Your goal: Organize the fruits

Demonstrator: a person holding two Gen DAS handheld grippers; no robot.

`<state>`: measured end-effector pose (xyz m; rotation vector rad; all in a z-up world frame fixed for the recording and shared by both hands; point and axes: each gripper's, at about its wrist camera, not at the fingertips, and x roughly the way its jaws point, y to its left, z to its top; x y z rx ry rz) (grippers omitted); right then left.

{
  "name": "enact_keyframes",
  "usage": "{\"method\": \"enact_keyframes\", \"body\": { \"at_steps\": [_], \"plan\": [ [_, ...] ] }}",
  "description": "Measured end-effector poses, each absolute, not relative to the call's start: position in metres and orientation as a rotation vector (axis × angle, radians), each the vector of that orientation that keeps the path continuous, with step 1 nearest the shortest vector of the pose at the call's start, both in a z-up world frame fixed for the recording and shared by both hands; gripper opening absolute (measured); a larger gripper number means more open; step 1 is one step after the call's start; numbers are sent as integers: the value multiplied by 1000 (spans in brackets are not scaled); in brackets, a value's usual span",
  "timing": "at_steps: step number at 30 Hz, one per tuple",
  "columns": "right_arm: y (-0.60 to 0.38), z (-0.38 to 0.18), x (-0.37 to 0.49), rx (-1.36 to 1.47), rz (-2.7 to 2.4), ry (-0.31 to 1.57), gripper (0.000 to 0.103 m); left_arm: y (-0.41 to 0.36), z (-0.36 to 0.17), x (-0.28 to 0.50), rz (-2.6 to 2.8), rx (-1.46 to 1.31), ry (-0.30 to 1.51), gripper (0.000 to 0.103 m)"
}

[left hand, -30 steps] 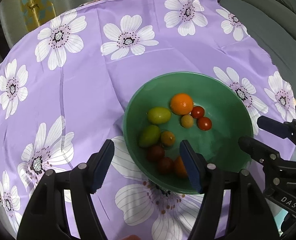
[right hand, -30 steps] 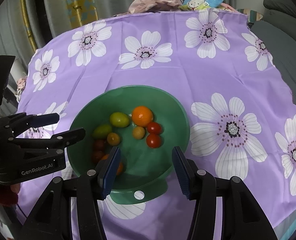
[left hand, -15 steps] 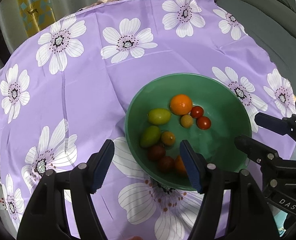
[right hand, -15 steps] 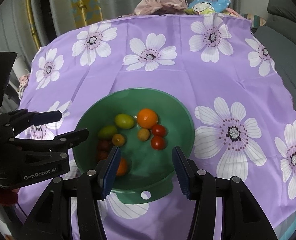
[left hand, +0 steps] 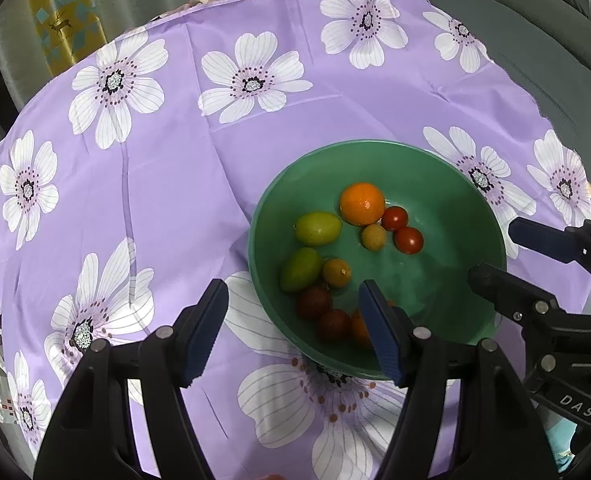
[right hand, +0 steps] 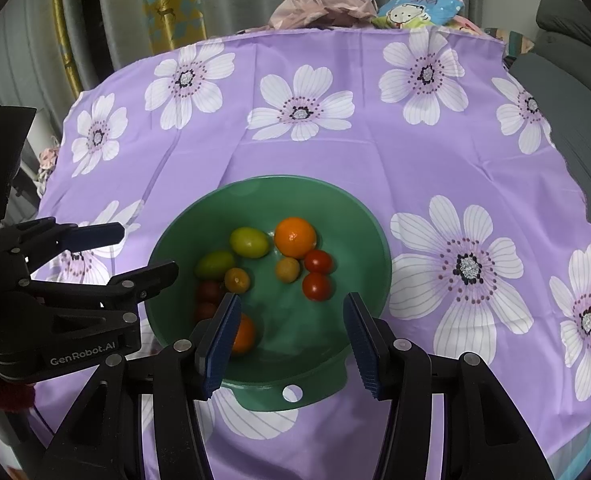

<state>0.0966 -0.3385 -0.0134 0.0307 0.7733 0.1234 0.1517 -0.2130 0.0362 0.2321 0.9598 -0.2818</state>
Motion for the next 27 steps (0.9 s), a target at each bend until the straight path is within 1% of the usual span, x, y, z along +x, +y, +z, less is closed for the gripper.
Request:
{"method": "enact_keyframes", "body": {
  "at_steps": [27],
  "plan": [
    [-338, -20, 100, 33, 128, 784, 54, -214, 31, 157, -282, 237, 975, 67]
  ]
}}
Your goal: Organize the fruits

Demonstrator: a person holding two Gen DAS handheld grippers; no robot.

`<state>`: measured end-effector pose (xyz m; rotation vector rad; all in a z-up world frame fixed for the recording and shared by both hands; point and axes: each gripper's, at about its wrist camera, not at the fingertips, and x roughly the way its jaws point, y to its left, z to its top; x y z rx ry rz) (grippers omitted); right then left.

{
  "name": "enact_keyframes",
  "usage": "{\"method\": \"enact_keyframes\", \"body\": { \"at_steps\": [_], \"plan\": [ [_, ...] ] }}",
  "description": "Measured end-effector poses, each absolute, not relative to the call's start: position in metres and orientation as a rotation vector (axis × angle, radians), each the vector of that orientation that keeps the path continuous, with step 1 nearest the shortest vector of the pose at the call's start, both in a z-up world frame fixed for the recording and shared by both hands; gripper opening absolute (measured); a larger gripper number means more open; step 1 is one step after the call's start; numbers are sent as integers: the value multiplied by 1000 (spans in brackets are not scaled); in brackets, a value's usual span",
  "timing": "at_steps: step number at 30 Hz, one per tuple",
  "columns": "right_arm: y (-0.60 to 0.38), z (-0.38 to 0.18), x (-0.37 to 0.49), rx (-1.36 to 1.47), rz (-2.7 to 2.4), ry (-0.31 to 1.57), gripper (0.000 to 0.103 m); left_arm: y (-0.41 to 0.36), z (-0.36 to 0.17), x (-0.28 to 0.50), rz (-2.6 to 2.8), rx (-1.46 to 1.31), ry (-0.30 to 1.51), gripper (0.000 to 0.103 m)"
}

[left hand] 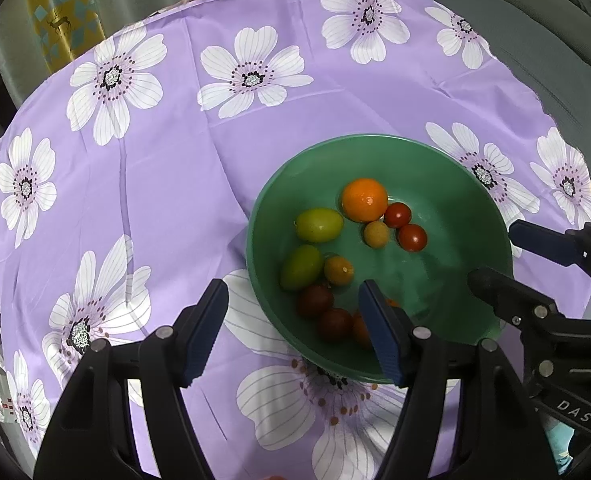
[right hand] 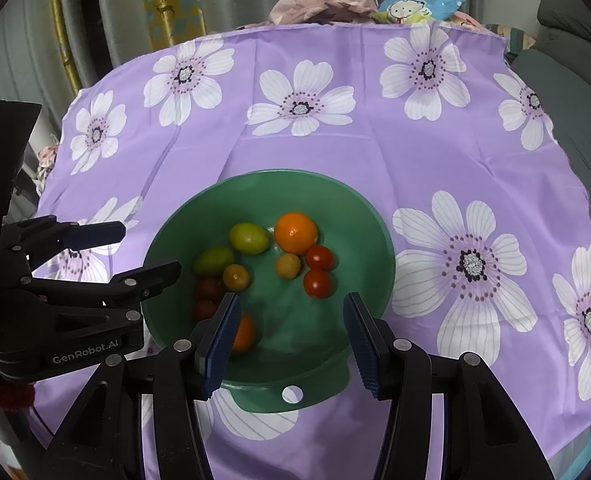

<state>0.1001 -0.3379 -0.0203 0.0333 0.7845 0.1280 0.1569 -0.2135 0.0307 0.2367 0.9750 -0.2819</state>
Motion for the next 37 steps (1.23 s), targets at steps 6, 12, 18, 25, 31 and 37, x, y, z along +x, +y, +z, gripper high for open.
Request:
{"method": "enact_keyframes", "body": {
  "at_steps": [6, 12, 18, 25, 31, 37],
  "plan": [
    [-338, -20, 100, 32, 127, 784, 54, -215, 30, 157, -284, 242, 978, 67],
    [-338, -20, 100, 33, 127, 784, 54, -215, 30, 157, -284, 242, 978, 67],
    [-335, -21, 100, 29, 129, 782, 54, -215, 30, 157, -279, 243, 978, 67],
    [-335, -21, 100, 29, 128, 782, 54, -214, 30, 158, -279, 245, 975, 67],
    [-334, -21, 101, 29, 129, 783, 54, -216, 34, 158, -296, 238, 959, 67],
    [-334, -21, 101, 28, 128, 783, 54, -219, 36, 158, -302, 232, 952, 67]
  ]
}}
